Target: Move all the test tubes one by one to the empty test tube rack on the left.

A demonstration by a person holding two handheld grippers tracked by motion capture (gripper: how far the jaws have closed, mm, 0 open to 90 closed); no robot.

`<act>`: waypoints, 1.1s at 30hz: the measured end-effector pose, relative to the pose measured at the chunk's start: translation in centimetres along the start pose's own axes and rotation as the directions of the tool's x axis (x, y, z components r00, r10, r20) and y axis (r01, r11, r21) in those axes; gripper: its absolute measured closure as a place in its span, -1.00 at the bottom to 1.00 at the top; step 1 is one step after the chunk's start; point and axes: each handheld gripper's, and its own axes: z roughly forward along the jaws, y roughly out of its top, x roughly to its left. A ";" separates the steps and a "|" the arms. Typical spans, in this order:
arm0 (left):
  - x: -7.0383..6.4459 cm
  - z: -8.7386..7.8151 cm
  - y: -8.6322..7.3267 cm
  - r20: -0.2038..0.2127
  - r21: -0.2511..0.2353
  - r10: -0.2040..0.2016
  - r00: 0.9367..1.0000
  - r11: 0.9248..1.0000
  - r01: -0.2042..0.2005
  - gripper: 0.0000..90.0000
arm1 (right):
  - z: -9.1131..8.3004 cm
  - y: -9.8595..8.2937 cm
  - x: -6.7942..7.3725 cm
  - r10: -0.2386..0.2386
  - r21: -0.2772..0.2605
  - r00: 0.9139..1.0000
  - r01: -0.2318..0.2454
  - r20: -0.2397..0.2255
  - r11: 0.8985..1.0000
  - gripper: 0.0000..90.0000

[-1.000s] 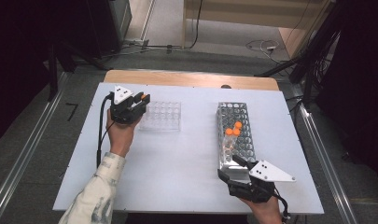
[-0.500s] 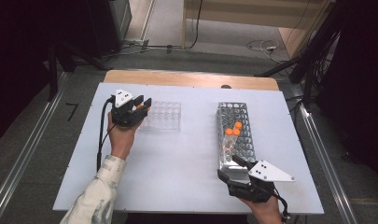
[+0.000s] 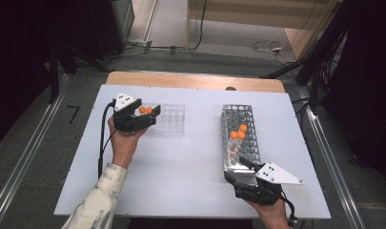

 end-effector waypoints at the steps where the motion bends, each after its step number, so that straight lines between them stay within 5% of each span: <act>1: -0.1 -0.1 -0.1 0.002 -0.001 -0.001 1.000 1.000 0.001 -0.56 | 0.1 0.0 -0.1 0.001 0.001 1.000 -0.001 0.004 1.000 -0.39; 13: -1.8 -2.1 -1.8 0.070 0.008 0.012 0.997 1.000 -0.013 -0.71 | 1.1 0.2 -2.0 0.015 0.006 0.994 -0.016 0.105 1.000 -0.25; 20: -2.9 -3.2 -3.0 0.107 0.001 0.015 0.994 1.000 -0.015 -0.76 | 2.3 1.1 -2.9 -0.007 0.033 0.980 0.001 0.199 0.999 -0.06; 25: -3.5 -3.8 -3.4 0.083 -0.006 0.053 0.995 0.999 -0.052 -0.77 | 3.5 1.3 -4.1 -0.001 0.063 0.964 -0.016 0.264 0.998 0.11; 33: -3.7 -4.1 -3.7 0.091 0.003 0.059 0.994 0.998 -0.059 -0.76 | 5.0 1.8 -5.0 -0.016 0.138 0.955 -0.027 0.295 0.990 0.33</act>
